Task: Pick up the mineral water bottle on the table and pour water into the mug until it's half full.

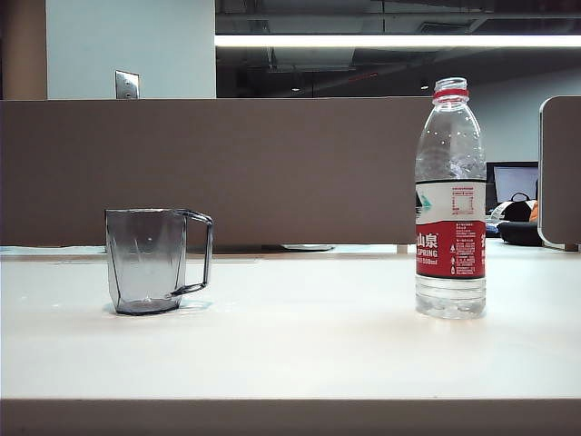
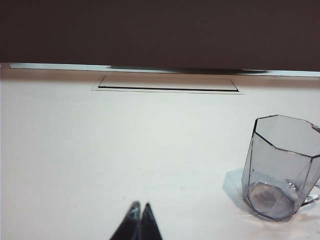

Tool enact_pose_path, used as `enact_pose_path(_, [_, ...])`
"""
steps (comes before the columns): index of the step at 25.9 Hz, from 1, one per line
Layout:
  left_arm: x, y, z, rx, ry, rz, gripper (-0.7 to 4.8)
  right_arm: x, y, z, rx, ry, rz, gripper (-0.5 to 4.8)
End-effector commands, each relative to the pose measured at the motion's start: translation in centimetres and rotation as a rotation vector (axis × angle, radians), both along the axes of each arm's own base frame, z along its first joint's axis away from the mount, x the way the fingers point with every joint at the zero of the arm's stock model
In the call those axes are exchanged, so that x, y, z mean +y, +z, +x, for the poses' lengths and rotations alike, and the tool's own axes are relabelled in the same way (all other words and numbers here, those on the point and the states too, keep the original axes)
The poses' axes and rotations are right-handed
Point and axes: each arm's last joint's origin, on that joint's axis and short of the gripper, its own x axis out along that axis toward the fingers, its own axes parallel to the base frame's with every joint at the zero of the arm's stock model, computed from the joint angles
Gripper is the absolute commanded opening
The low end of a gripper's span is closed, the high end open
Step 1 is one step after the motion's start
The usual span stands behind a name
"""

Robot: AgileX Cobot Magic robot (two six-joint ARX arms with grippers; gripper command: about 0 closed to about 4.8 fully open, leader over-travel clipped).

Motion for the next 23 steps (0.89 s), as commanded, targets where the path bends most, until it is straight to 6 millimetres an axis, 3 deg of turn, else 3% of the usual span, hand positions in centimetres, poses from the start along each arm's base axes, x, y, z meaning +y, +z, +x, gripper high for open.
enact_pose_path(1, [0.0, 0.3, 0.0, -0.021, 0.000, 0.000, -0.05, 0.0, 0.1, 0.0, -0.028, 0.003, 0.002, -0.01])
enact_pose_path(10, [0.0, 0.3, 0.0, -0.018, -0.001, -0.002, -0.05, 0.1, 0.2, 0.0, -0.036, 0.020, 0.034, -0.01])
enact_pose_path(15, [0.0, 2.0, -0.4, -0.068, -0.002, -0.075, -0.05, 0.3, 2.0, -0.3, -0.147, 0.112, 0.342, -0.02])
enact_pose_path(18, [0.1, 6.9, -1.9, -0.201, -0.007, -0.086, -0.05, 0.4, 6.5, -1.8, -0.210, 0.142, 0.378, -0.02])
enact_pose_path(20, [0.0, 10.4, -3.2, -0.184, -0.033, -0.185, -0.05, 0.5, 9.9, -2.8, -0.182, 0.128, 0.294, -0.02])
enact_pose_path(23, [-0.1, 13.7, -3.9, -0.160, -0.081, -0.147, -0.05, 0.5, 13.0, -3.0, -0.154, 0.114, 0.202, -0.02])
